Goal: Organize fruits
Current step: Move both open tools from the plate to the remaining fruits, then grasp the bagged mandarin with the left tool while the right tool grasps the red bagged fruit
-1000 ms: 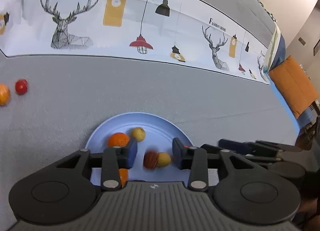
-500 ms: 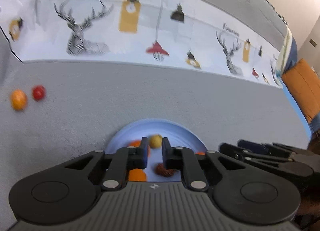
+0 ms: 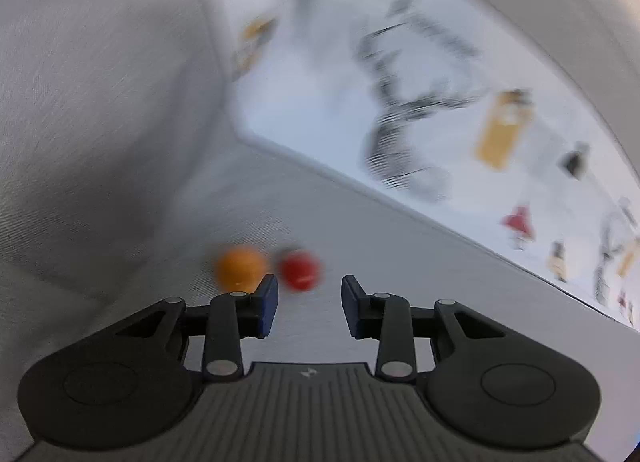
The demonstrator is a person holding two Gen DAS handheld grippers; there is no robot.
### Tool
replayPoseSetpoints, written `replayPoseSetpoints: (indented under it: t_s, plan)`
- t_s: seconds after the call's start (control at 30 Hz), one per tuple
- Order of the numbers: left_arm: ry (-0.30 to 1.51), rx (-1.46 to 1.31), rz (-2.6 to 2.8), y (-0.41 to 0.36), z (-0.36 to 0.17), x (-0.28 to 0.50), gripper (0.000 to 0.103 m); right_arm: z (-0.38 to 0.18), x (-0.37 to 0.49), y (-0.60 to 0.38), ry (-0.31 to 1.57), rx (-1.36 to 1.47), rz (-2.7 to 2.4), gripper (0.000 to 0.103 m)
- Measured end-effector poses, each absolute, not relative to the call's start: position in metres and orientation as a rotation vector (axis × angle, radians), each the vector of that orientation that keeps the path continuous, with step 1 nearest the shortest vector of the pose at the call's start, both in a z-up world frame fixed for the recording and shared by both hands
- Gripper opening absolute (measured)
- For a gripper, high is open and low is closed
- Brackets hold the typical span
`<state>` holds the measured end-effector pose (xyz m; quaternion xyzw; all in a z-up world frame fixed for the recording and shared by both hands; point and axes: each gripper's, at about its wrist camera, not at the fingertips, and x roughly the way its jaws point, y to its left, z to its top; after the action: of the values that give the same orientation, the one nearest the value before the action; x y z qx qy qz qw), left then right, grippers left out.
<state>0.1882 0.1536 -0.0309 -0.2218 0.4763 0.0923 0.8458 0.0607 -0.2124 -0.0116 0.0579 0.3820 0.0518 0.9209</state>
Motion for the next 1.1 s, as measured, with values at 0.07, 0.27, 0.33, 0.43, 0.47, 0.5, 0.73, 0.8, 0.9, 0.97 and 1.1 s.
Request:
replayPoseSetpoints:
  t_s: [0.07,0.27,0.33,0.43,0.47,0.5,0.73,0.8,0.9,0.97,1.1]
  plan:
    - [1.024,-0.518,0.222,0.173,-0.039,0.193,0.057,-0.009,0.064,-0.204,0.767,0.115,0.125,0.051]
    - [1.087,-0.564,0.287,0.194,-0.059,0.203,0.06,-0.006,0.078,-0.168,0.726,0.176,0.221,0.051]
    - [1.094,-0.56,0.289,0.193,-0.063,0.207,0.06,-0.005,0.085,-0.15,0.715,0.182,0.266,0.051]
    - [1.112,-0.529,0.274,0.188,-0.067,0.211,0.049,-0.006,0.097,-0.125,0.705,0.177,0.323,0.051]
    - [1.116,-0.522,0.276,0.188,-0.068,0.212,0.044,-0.007,0.102,-0.116,0.702,0.171,0.336,0.051]
    - [1.118,-0.513,0.279,0.187,-0.069,0.211,0.041,-0.009,0.107,-0.107,0.699,0.163,0.343,0.051]
    - [1.098,-0.577,0.387,0.199,-0.058,0.195,0.04,-0.022,0.152,-0.057,0.716,0.165,0.424,0.051]
    - [1.103,-0.634,0.412,0.205,-0.059,0.19,0.04,-0.029,0.164,-0.041,0.729,0.152,0.447,0.051]
    - [1.113,-0.719,0.454,0.215,-0.065,0.185,0.04,-0.043,0.181,-0.02,0.748,0.112,0.476,0.051]
    - [1.11,-0.75,0.474,0.22,-0.067,0.184,0.04,-0.053,0.192,-0.009,0.768,0.095,0.49,0.051]
    - [1.107,-0.756,0.494,0.224,-0.069,0.186,0.04,-0.067,0.207,0.005,0.798,0.072,0.519,0.052]
